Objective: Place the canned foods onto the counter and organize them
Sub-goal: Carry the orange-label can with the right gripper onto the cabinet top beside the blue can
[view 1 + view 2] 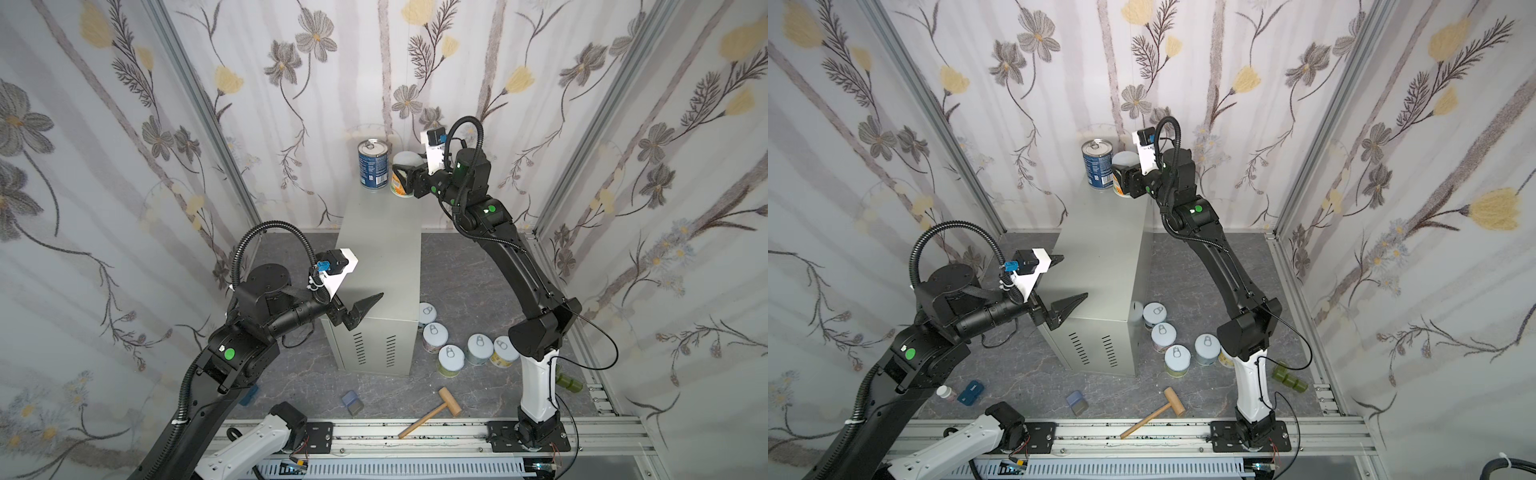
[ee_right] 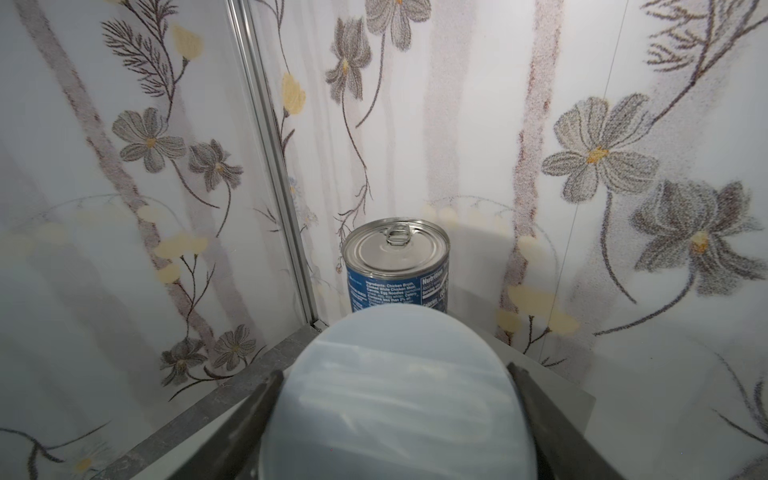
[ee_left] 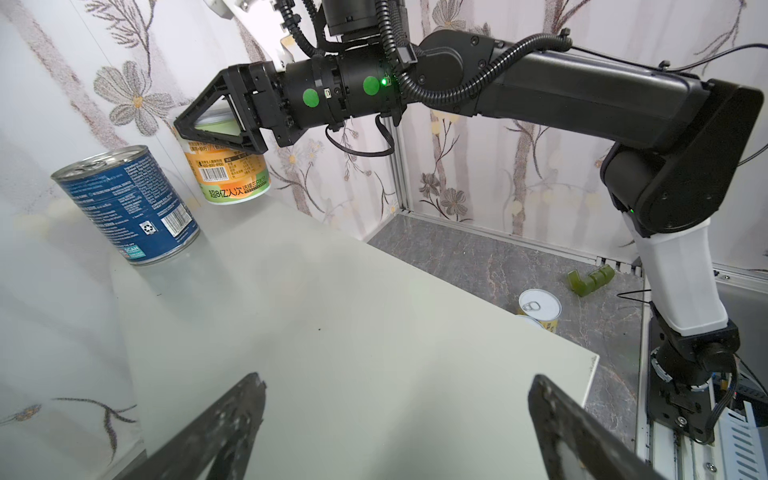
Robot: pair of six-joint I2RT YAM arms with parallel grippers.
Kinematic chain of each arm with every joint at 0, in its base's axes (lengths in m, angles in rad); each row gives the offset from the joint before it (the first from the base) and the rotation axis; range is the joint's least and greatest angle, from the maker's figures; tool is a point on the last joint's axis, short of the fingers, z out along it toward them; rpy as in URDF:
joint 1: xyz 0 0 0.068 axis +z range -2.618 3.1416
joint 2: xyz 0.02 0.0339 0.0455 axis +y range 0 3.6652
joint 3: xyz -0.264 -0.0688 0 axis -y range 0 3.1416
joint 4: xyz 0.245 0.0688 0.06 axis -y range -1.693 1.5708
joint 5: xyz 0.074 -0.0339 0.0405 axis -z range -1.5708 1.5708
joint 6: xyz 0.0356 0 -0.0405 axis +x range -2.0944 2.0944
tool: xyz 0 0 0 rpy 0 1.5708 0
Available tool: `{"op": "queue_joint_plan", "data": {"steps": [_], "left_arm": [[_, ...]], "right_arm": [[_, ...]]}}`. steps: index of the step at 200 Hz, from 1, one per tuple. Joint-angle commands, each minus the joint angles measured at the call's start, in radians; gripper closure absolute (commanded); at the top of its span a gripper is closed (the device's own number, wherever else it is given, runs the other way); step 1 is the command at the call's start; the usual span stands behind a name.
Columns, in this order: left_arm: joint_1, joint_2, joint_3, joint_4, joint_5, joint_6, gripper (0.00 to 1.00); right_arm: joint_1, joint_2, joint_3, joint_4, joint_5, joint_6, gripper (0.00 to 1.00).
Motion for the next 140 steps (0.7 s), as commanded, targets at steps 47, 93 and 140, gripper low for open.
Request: {"op": "queue_joint_plan", "data": {"steps": [47,93,140], "left_arm": [[0.065,-0.004,-0.026,0.095,0.113,-0.050,0.00],[0.075,-0.005,-0.037,0.105,0.130,-0.058,0.00],[0.085,-0.007,-0.052,0.125,0.148,-0.073,0.00]], "right_arm": [[-0.026,0.061,0.015,0.119,0.042,-0.027,0.46],[-0.039,0.082,0.015,0.140,0.037,-0.017,0.34],[-0.039,0.078,0.015,0.125,-0.006,-0.027,0.02]]}}
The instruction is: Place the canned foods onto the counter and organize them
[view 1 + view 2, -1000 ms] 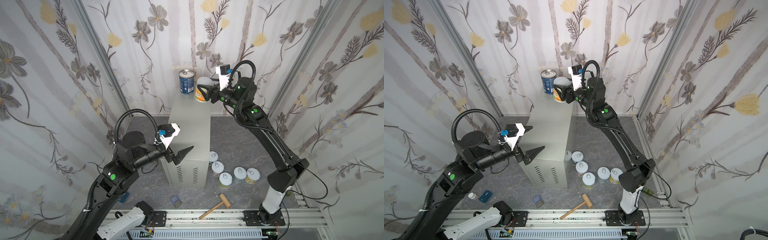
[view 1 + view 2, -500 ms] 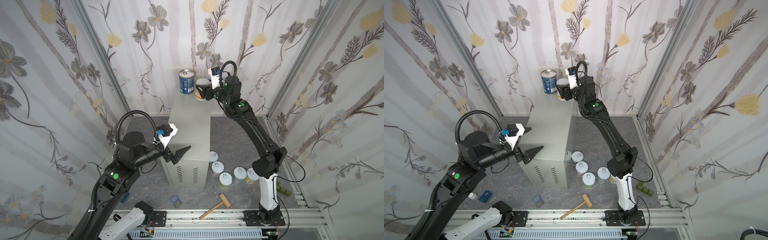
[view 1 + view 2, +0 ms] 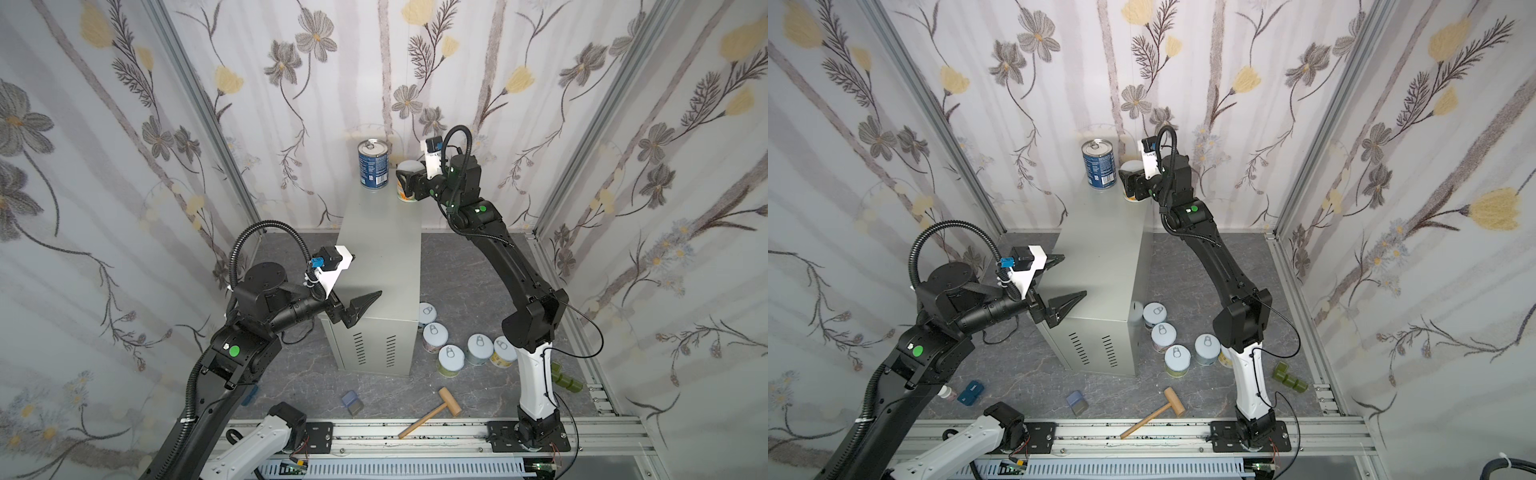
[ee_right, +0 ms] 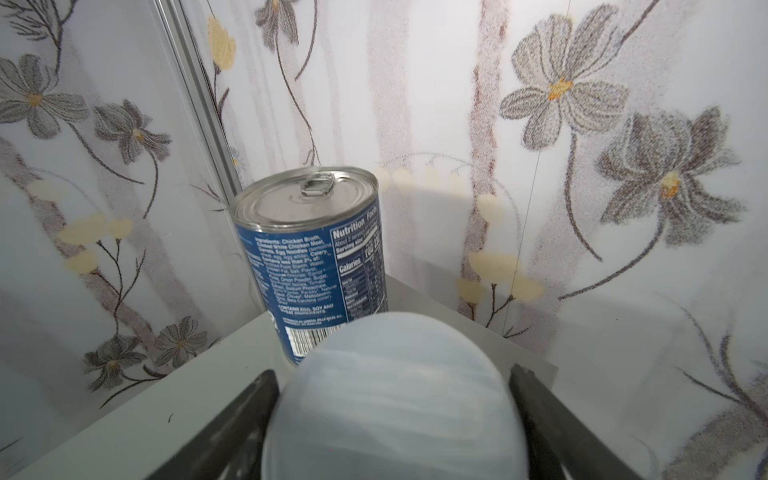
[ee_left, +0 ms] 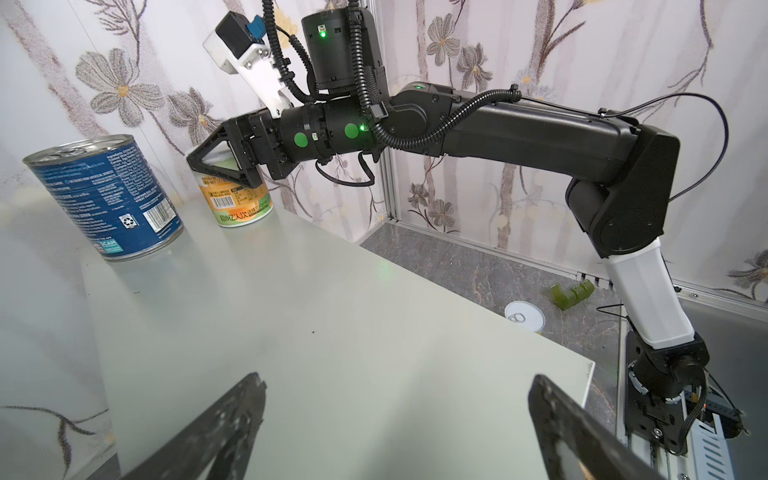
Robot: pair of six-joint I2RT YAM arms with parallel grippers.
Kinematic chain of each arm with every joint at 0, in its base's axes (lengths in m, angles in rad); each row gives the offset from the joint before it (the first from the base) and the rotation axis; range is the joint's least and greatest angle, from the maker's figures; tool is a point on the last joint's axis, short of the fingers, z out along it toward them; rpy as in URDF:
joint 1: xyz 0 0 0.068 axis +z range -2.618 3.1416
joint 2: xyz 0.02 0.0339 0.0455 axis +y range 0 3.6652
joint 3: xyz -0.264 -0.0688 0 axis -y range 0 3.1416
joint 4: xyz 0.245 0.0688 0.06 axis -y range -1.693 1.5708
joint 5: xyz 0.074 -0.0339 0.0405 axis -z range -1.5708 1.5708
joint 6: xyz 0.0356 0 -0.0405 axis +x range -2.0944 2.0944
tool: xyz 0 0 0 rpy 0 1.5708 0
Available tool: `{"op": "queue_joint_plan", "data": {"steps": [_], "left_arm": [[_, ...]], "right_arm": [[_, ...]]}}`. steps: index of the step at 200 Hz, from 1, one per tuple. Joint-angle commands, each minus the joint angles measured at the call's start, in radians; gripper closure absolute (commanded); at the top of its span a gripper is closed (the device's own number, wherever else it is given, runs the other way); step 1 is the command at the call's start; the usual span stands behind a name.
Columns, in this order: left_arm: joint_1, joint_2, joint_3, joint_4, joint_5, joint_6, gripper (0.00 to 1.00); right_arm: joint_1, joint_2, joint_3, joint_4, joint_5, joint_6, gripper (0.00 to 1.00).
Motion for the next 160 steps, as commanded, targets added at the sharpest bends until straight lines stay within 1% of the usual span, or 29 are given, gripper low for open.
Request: {"op": "queue_joint_plan", "data": {"steps": [1,42,64,84,107,129,143,160], "left_arm": [[0.006,-0.003,-0.008,0.056,0.025,-0.011,0.00],[0.010,-0.006,-0.016,0.062,0.034,-0.019,0.00],[0.011,-0.011,-0.018,0.063,0.034,-0.020,0.00],[0.013,-0.013,-0.021,0.068,0.040,-0.023,0.00],[0.014,-0.016,-0.025,0.074,0.045,-0.029,0.00],[0.014,-0.020,-0.029,0.082,0.050,-0.034,0.00],[0.016,-0.019,-0.031,0.090,0.055,-0.038,0.00],[0.019,-0.018,-0.029,0.095,0.063,-0.044,0.00]], "right_arm": [[0.002,-0.002,0.013,0.072,-0.033,-0.018,0.01],[0.002,-0.032,0.011,0.013,0.003,-0.033,0.00],[0.001,-0.067,-0.015,-0.028,0.028,-0.042,0.00],[0.002,-0.130,-0.112,-0.014,0.033,-0.046,0.00],[0.003,-0.226,-0.290,0.055,0.029,-0.043,0.00],[0.008,-0.291,-0.410,0.091,0.020,-0.039,0.00],[0.013,-0.316,-0.461,0.116,0.027,-0.039,0.01],[0.019,-0.315,-0.472,0.124,0.044,-0.039,0.05]]}}
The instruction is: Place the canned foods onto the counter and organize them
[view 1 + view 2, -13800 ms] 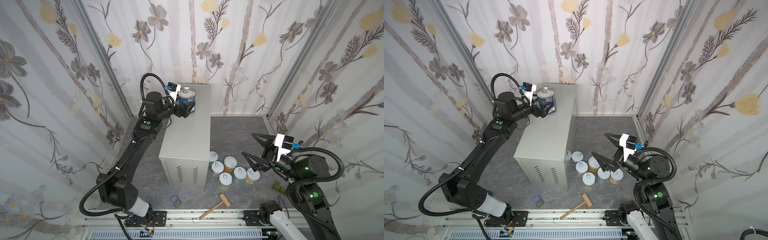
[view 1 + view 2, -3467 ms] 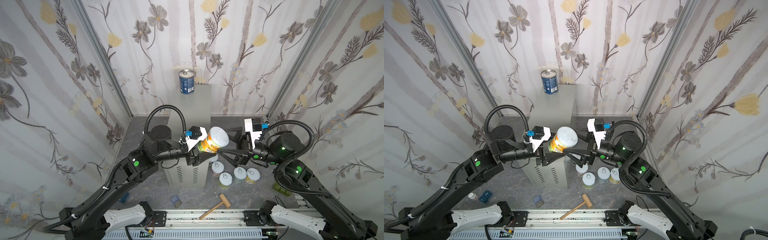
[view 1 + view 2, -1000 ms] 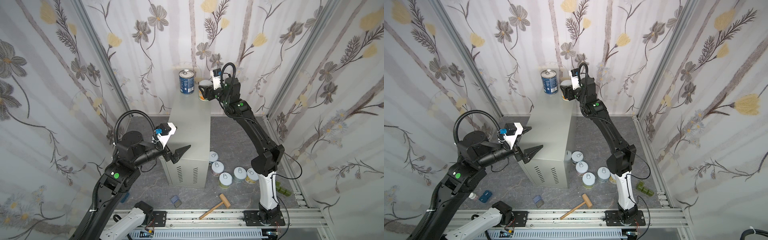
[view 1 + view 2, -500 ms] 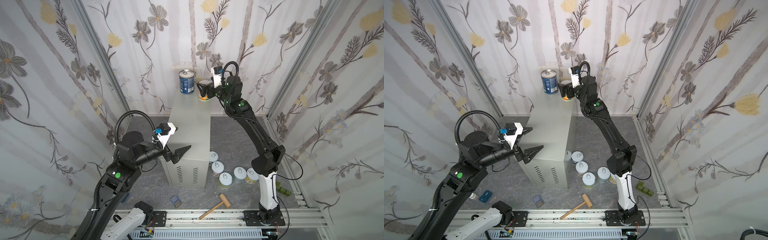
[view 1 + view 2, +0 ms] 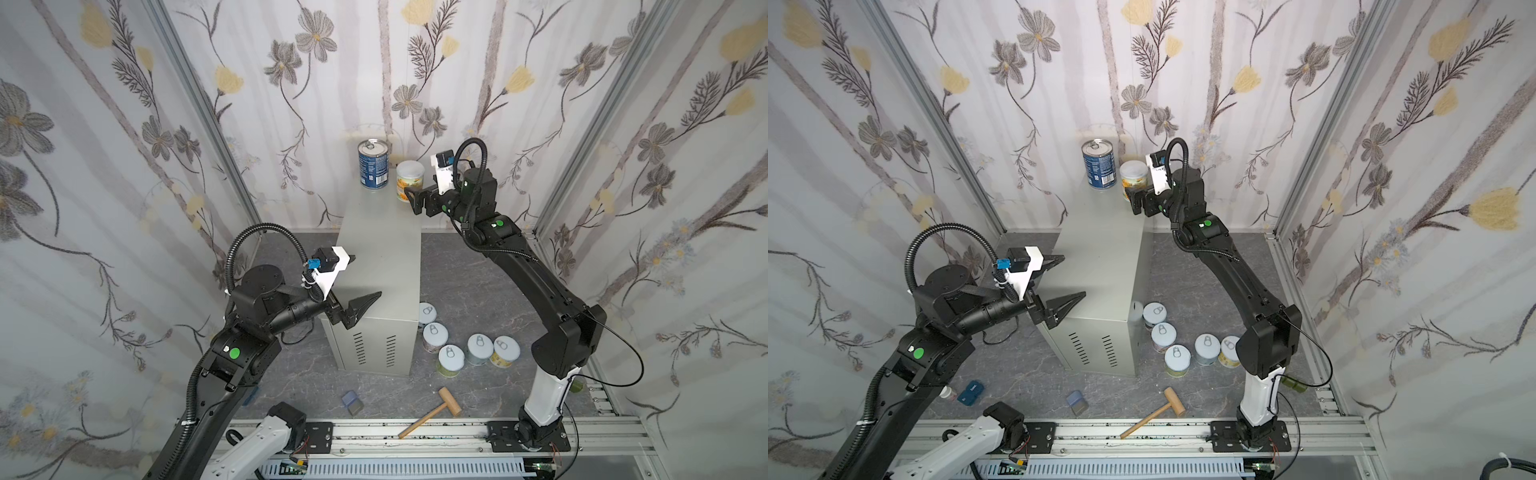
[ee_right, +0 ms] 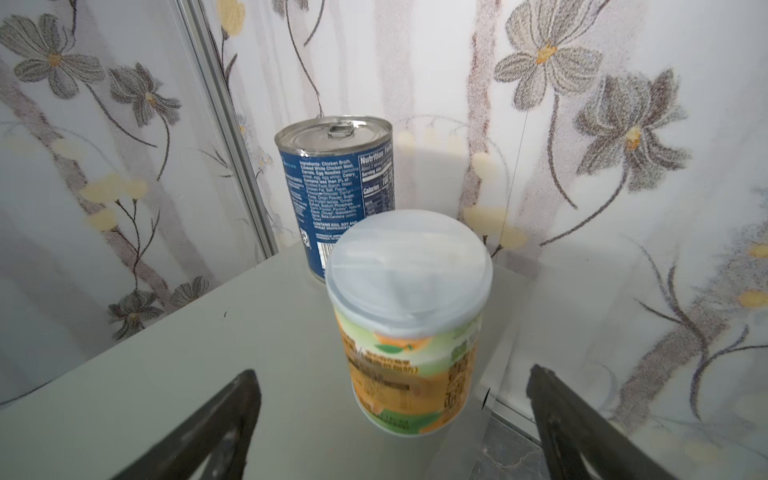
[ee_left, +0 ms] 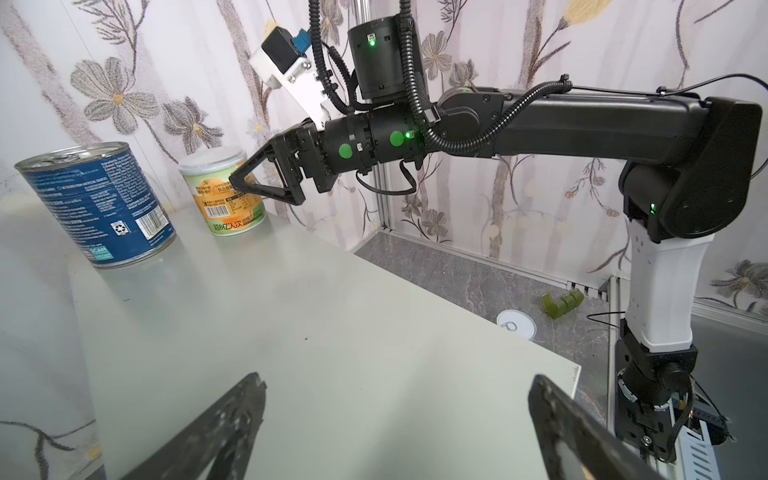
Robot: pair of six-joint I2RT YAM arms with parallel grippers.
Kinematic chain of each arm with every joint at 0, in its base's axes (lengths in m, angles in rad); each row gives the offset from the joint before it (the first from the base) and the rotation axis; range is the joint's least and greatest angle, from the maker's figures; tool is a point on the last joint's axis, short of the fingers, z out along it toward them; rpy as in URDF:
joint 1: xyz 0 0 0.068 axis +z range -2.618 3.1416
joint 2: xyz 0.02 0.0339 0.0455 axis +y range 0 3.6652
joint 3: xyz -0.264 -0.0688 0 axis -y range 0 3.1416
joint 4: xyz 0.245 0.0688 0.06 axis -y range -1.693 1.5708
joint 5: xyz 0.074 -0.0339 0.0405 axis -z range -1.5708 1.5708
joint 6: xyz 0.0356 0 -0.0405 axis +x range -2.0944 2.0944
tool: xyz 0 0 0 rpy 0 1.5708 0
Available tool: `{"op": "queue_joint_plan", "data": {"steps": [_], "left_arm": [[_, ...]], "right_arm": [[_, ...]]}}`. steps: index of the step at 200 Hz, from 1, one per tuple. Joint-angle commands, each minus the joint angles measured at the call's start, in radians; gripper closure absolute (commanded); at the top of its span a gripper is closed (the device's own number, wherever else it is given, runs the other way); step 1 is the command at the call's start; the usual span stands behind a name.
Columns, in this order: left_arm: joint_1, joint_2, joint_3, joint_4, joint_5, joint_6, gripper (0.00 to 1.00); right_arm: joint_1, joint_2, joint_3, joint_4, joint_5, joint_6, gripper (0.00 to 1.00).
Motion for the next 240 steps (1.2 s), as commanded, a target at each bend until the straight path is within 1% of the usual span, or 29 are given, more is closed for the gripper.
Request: {"op": "queue_joint_plan", "data": {"steps": [1,28,93,154,187,240], "left_arm": [[0.004,0.000,-0.001,0.047,0.026,-0.019,0.00],[0.005,-0.005,-0.006,0.051,0.025,-0.022,0.00],[0.006,-0.015,-0.009,0.048,0.017,-0.015,0.00],[0.008,-0.025,-0.015,0.046,0.014,-0.014,0.00],[0.009,-0.026,-0.016,0.049,0.012,-0.014,0.00],[0.009,-0.028,-0.018,0.050,0.011,-0.014,0.00]], "right_arm": [[0.008,-0.009,-0.022,0.078,0.016,-0.013,0.05],[0.014,0.030,0.015,0.080,0.047,0.002,0.15],[0.017,0.133,0.170,0.032,0.123,0.014,0.25],[0.017,0.206,0.278,-0.007,0.114,0.013,0.39],[0.017,0.241,0.320,-0.012,0.142,0.016,0.42],[0.012,0.299,0.402,-0.022,0.144,0.018,0.41]]}}
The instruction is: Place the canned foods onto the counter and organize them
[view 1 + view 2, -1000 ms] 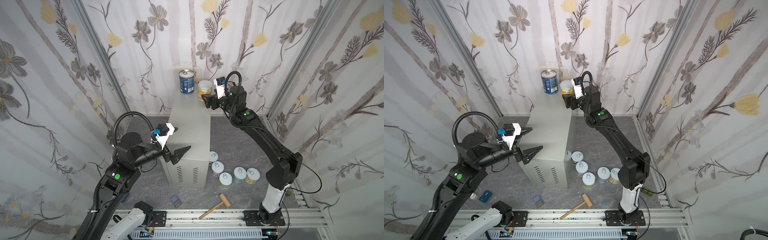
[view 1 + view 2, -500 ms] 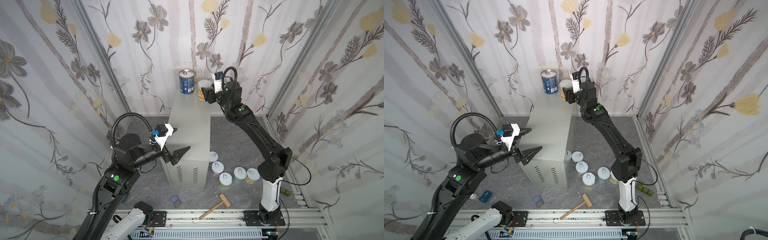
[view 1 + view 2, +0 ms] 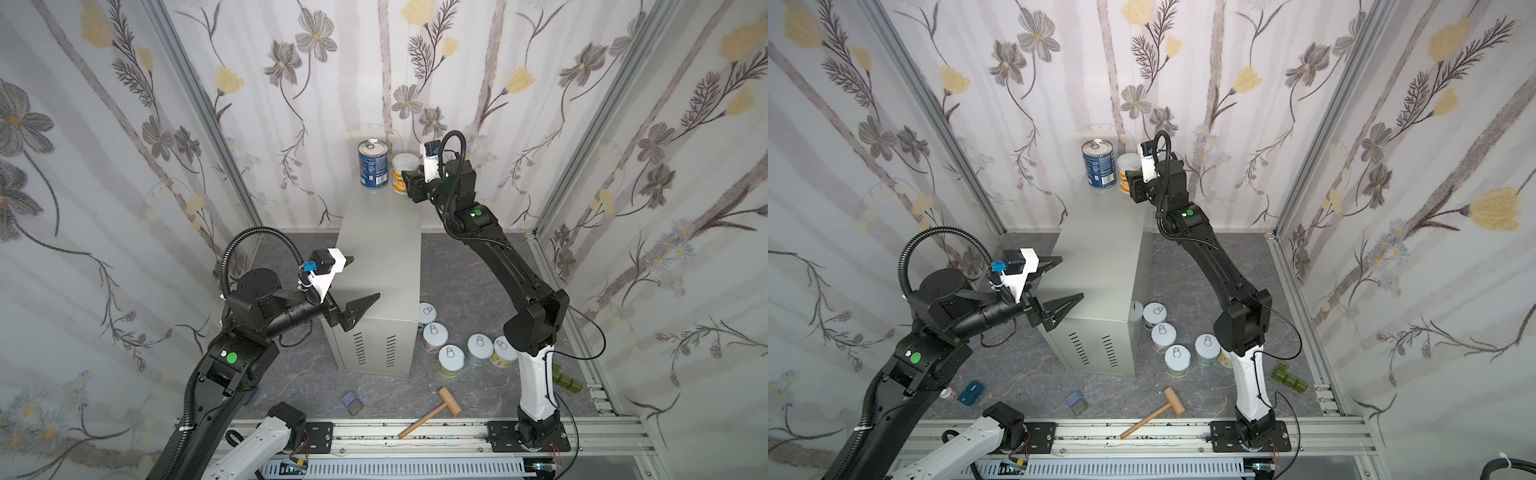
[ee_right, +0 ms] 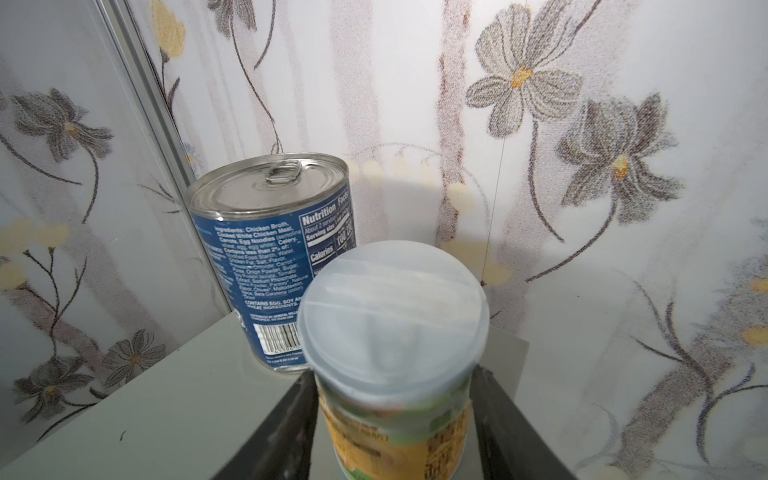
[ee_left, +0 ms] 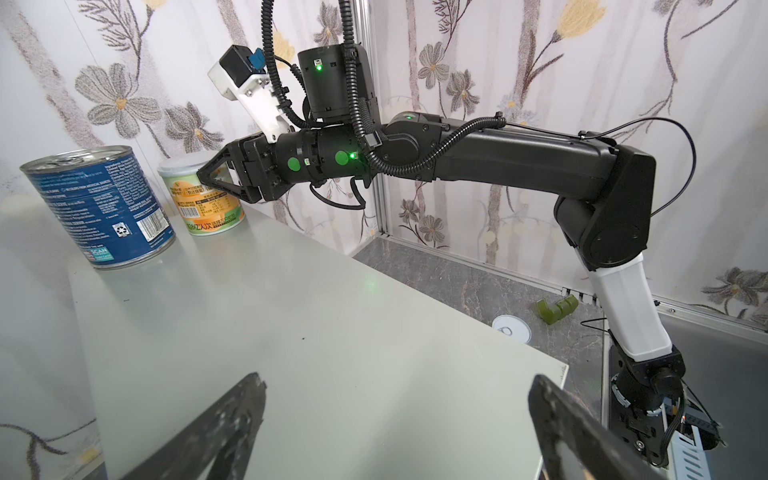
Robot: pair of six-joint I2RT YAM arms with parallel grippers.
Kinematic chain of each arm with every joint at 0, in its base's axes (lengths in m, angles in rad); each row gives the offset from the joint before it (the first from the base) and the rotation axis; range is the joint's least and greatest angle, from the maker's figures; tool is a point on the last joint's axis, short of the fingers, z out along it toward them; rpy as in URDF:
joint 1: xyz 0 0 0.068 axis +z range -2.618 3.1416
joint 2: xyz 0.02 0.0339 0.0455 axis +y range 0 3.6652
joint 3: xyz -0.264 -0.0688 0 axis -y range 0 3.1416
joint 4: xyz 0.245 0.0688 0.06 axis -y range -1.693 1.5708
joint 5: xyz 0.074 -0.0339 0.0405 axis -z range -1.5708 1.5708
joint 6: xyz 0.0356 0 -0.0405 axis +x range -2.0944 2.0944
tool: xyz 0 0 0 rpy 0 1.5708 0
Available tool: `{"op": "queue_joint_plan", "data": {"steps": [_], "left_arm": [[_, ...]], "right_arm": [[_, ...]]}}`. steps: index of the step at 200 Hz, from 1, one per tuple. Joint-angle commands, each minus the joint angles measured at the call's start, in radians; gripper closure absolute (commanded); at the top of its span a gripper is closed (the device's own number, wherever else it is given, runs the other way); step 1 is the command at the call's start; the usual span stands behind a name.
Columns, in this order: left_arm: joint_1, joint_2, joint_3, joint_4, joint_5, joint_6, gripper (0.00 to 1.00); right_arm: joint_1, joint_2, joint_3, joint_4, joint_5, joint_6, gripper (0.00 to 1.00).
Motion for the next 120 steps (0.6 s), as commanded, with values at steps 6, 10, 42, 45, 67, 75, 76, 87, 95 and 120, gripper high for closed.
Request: {"op": "queue_joint_plan", "data": {"steps": [6,10,42,45,67,75,76,87,95,120], "left_arm": [[0.001,-0.002,-0.002,0.040,0.000,0.008,0.00],[0.002,-0.001,-0.002,0.040,-0.001,0.007,0.00],[0.002,0.001,-0.002,0.040,0.001,0.007,0.00],[0.002,0.002,-0.002,0.041,0.001,0.007,0.00],[0.002,0.002,0.000,0.042,0.002,0.005,0.00],[0.001,0.000,-0.001,0.043,0.002,0.005,0.00],[0.000,0.000,-0.001,0.043,0.002,0.005,0.00],[0.002,0.000,-0.001,0.043,0.001,0.005,0.00],[0.002,-0.001,-0.001,0.042,0.002,0.006,0.00],[0.003,-0.001,-0.001,0.043,0.002,0.007,0.00]], "right_arm": [[-0.003,0.021,0.031,0.003,0.016,0.003,0.41],[-0.004,0.021,0.034,0.003,0.013,0.003,0.41],[-0.008,0.019,0.034,0.008,-0.005,-0.004,0.41],[-0.010,0.018,0.033,0.007,-0.006,-0.005,0.40],[-0.013,0.018,0.034,0.010,-0.019,-0.006,0.41],[-0.012,0.019,0.034,0.011,-0.022,-0.006,0.41],[-0.012,0.020,0.034,0.011,-0.023,-0.007,0.40],[-0.014,0.023,0.036,0.011,-0.030,-0.006,0.41],[-0.014,0.025,0.037,0.009,-0.034,-0.006,0.41],[-0.017,0.037,0.053,0.006,-0.038,-0.006,0.43]]}}
